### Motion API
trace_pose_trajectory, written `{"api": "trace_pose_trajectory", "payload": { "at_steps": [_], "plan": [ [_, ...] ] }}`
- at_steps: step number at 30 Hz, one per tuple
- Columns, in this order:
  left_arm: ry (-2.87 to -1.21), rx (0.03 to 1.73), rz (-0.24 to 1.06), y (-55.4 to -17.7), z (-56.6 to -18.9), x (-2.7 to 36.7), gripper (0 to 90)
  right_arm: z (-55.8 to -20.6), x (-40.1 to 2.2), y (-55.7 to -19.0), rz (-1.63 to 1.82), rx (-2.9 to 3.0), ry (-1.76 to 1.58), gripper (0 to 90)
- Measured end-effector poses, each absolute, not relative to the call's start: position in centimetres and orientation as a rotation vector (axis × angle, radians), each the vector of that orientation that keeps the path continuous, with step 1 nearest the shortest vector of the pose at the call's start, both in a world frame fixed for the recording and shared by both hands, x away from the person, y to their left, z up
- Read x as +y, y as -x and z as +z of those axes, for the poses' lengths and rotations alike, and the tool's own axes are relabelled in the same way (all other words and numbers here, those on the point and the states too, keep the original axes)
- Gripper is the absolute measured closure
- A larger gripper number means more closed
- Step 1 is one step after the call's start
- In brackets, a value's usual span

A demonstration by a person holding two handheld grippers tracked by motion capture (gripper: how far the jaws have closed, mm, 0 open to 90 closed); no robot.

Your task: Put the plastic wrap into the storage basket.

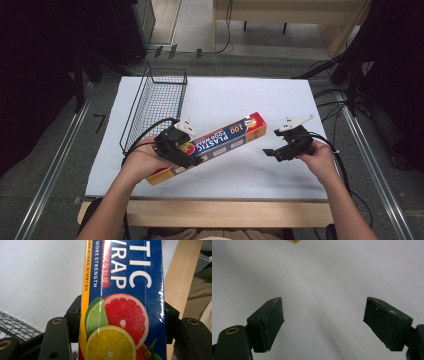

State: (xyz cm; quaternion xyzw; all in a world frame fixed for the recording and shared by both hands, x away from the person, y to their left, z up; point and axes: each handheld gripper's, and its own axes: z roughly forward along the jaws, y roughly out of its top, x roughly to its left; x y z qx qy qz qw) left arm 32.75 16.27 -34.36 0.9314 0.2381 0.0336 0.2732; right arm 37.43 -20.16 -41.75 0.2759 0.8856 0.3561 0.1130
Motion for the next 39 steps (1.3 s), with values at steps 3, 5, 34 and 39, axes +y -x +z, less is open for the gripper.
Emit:
{"api": "trace_pose_trajectory", "payload": {
  "at_steps": [3, 5, 34, 39],
  "plan": [
    [-2.497, 0.661, 0.094, -32.8, -34.2, 16.6, 40.1, -42.2, -19.6, -37.4, 1.021, 2.598, -0.790, 17.2],
    [-2.484, 0.674, 0.093, -32.9, -34.1, 16.9, 40.1, -42.6, -19.2, -37.3, 0.990, 2.601, -0.786, 17.3],
    [-2.374, 0.975, 0.218, -34.3, -33.1, 21.8, 40.0, -44.6, -17.2, -37.9, 0.939, 2.650, -0.796, 18.6],
    [-2.352, 1.044, 0.244, -35.1, -33.3, 22.3, 40.0, -44.7, -17.1, -37.9, 0.914, 2.647, -0.798, 18.7]
  ]
}}
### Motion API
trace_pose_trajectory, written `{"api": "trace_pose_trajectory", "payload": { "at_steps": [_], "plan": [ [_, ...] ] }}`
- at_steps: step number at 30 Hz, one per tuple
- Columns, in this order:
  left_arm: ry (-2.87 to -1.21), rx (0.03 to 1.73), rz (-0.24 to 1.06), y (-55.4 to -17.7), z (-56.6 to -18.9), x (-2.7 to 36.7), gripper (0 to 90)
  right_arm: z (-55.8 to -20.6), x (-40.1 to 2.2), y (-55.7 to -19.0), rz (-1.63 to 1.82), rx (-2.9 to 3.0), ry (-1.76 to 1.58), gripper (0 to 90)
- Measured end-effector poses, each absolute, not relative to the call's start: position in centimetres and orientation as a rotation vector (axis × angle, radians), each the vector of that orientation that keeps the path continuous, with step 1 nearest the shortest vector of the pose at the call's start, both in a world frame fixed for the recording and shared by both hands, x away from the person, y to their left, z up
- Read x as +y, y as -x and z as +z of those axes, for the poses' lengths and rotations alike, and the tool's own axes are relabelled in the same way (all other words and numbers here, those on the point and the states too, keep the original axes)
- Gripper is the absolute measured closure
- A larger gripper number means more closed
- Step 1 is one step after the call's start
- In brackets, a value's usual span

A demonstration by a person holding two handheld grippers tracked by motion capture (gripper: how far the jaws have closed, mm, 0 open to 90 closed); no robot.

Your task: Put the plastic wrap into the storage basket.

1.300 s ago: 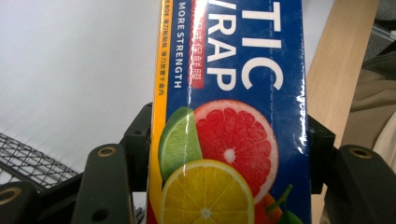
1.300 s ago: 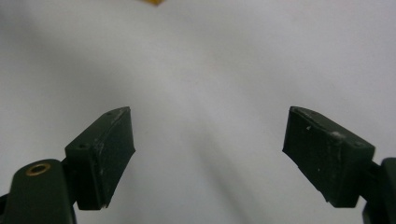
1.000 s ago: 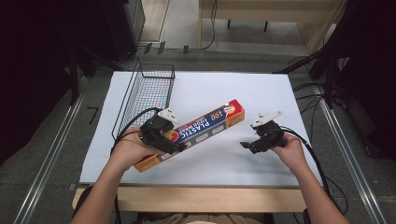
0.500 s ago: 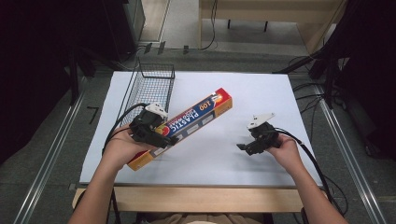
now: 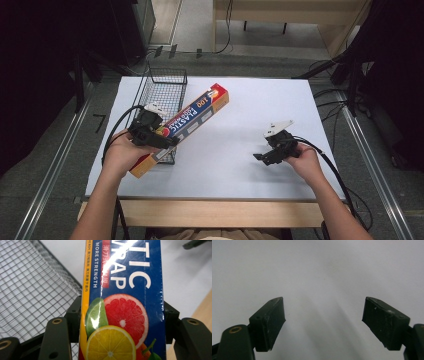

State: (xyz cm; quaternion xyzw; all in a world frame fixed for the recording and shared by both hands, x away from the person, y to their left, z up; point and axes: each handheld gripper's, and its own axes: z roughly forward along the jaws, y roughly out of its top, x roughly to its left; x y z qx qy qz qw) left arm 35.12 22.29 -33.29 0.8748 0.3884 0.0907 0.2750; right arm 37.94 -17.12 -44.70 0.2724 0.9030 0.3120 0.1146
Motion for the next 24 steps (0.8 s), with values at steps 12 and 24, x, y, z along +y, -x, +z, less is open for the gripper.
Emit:
{"api": "trace_pose_trajectory", "payload": {
  "at_steps": [12, 24],
  "plan": [
    [-2.317, 1.147, 0.255, -37.4, -33.4, 22.4, 40.0, -44.7, -17.1, -38.2, 0.946, 2.647, -0.806, 19.1],
    [-2.226, 1.303, 0.293, -39.5, -33.6, 23.5, 40.0, -44.9, -16.9, -38.5, 0.915, 2.655, -0.801, 19.4]
  ]
}}
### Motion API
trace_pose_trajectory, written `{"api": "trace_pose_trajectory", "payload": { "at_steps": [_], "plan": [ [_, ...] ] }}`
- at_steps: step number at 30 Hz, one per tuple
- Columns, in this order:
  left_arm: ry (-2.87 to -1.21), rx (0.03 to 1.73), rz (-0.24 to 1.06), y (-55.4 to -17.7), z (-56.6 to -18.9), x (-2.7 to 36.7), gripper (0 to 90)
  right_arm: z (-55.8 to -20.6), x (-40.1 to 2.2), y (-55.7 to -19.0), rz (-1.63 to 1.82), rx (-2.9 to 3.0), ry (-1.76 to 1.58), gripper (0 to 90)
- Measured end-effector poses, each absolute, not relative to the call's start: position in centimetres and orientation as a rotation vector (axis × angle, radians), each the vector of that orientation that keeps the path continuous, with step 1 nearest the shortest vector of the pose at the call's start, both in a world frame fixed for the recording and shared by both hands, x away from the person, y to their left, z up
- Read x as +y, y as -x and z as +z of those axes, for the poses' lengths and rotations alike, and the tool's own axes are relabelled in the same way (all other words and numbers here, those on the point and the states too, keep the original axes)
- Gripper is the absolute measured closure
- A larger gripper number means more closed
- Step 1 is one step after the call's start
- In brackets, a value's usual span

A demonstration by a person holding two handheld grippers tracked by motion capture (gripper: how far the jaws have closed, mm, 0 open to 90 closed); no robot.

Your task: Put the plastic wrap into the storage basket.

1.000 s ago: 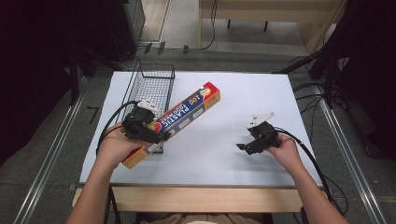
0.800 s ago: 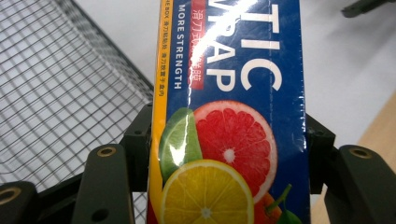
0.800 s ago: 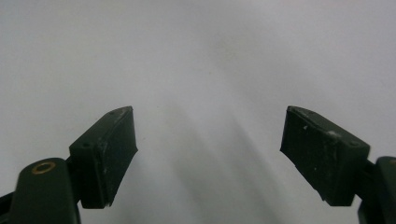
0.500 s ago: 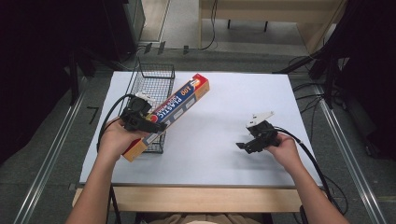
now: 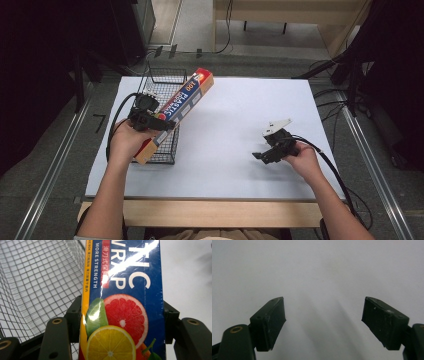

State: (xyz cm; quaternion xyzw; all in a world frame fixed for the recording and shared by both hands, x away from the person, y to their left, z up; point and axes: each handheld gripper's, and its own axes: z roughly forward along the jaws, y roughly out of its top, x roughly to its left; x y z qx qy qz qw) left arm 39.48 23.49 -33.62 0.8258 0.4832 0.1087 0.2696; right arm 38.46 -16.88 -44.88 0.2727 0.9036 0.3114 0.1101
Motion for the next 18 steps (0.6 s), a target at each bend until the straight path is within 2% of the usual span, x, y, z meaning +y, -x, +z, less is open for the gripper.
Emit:
{"api": "trace_pose_trajectory", "payload": {
  "at_steps": [18],
  "plan": [
    [-2.105, 1.678, 0.451, -43.8, -34.8, 24.6, 39.9, -44.9, -16.6, -38.3, 0.900, 2.667, -0.777, 19.5]
  ]
}}
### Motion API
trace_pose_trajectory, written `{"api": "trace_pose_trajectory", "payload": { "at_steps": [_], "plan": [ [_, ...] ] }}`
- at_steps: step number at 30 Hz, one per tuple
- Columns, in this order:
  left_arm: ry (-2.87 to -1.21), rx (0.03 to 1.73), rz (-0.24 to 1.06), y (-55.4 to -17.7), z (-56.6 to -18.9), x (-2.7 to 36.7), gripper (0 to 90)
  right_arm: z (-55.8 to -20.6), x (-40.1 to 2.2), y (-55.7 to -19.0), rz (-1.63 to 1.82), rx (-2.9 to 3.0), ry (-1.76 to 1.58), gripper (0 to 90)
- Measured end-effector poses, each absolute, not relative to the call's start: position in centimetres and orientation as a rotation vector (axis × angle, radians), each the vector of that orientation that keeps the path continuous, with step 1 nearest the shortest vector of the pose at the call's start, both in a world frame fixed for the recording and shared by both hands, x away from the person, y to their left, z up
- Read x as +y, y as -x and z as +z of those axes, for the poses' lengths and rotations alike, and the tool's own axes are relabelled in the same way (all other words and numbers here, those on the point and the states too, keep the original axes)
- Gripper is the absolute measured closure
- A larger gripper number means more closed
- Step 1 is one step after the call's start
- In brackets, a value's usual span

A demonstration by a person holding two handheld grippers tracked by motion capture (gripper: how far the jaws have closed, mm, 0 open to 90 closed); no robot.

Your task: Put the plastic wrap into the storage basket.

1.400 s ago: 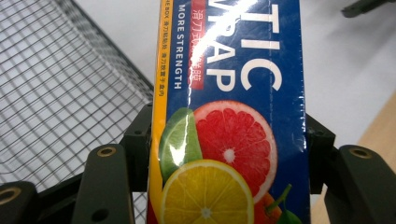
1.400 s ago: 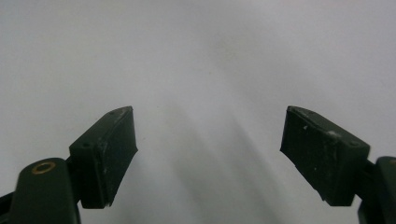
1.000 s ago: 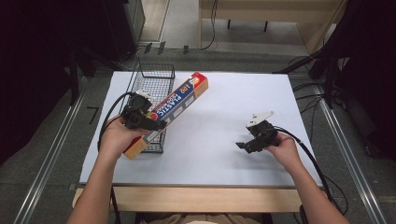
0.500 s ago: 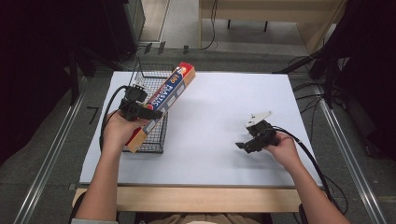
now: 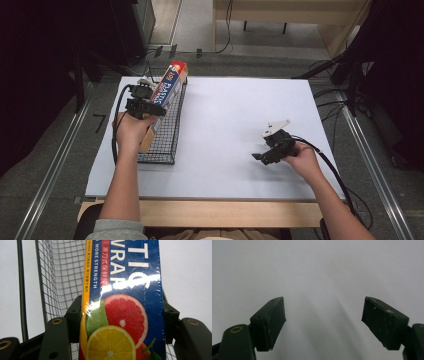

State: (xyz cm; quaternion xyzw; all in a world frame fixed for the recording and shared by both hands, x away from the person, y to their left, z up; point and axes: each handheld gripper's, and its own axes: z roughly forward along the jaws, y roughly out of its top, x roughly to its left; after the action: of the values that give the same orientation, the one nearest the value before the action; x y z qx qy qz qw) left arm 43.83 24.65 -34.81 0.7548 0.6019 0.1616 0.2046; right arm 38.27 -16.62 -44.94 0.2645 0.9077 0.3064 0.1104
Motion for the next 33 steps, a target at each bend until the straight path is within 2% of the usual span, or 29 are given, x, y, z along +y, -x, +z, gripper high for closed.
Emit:
{"api": "trace_pose_trajectory", "payload": {
  "at_steps": [5, 10, 16, 23, 30, 33],
  "plan": [
    [-2.043, 1.720, 0.433, -44.9, -35.6, 24.8, 39.7, -45.0, -16.6, -38.3, 0.886, 2.669, -0.766, 19.5],
    [-2.065, 1.773, 0.449, -45.5, -37.0, 24.6, 39.6, -45.1, -16.6, -38.2, 0.878, 2.678, -0.761, 19.4],
    [-2.058, 1.783, 0.423, -45.4, -38.4, 24.3, 38.9, -45.1, -16.5, -38.1, 0.874, 2.679, -0.760, 19.4],
    [-2.126, 1.775, 0.416, -45.6, -39.1, 23.3, 38.2, -45.1, -16.5, -38.0, 0.871, 2.684, -0.754, 19.4],
    [-2.072, 1.730, 0.418, -44.9, -38.0, 23.8, 38.9, -45.1, -16.5, -38.0, 0.868, 2.682, -0.754, 19.4],
    [-2.105, 1.705, 0.395, -44.6, -37.4, 23.9, 36.6, -45.1, -16.5, -37.9, 0.872, 2.682, -0.748, 19.4]
  ]
}}
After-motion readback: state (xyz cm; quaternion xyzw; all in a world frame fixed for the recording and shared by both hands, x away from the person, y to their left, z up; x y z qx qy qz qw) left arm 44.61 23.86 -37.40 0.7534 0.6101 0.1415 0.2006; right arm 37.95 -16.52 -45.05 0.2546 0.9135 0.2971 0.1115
